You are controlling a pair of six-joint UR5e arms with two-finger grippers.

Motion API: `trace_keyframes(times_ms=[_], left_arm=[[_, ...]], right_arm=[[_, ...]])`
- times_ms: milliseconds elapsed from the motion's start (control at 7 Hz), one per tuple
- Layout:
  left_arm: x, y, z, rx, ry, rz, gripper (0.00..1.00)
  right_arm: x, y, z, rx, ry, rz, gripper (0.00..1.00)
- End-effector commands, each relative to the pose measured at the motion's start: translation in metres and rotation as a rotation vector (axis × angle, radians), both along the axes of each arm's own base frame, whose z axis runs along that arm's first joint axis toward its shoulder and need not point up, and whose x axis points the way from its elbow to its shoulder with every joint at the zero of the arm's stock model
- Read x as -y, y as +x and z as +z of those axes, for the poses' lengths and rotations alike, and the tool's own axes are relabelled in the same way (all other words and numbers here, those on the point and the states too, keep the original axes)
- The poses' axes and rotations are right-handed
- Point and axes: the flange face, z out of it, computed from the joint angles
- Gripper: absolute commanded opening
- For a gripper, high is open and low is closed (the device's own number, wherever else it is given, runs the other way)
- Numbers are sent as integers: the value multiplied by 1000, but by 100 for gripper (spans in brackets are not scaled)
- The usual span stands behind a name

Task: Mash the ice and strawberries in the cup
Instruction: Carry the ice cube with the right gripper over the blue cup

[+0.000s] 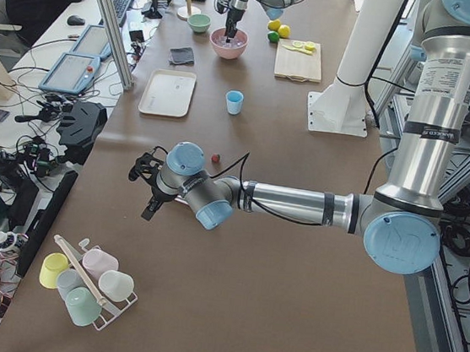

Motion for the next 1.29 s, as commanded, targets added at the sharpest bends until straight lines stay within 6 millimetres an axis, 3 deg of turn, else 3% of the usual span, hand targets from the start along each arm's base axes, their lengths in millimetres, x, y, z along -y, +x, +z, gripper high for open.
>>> trace_keyframes(times_ms=[0, 143, 286, 571, 857, 1000, 1143], left_arm=[[0, 0, -3, -2, 5, 0, 98], [0, 0, -2, -2, 4, 0, 98], [0, 0, -2, -1, 5, 1, 98], [0, 0, -2, -1, 5, 1, 98], [2, 3, -5, -2, 9, 5, 98], [3, 5, -5, -2, 9, 8, 98], [3, 12, -4, -1, 8, 19, 98]], right_arm=[[3, 18, -80, 30, -37, 3, 0], [10, 1, -137, 65, -93, 44, 0], [11, -19, -210, 134, -158, 100, 0], [-28, -107, -303, 183, -217, 159, 0], [-72, -218, -357, 180, -230, 225, 0], [-89, -252, -362, 155, -218, 236, 0], [-90, -263, -354, 130, -212, 239, 0]])
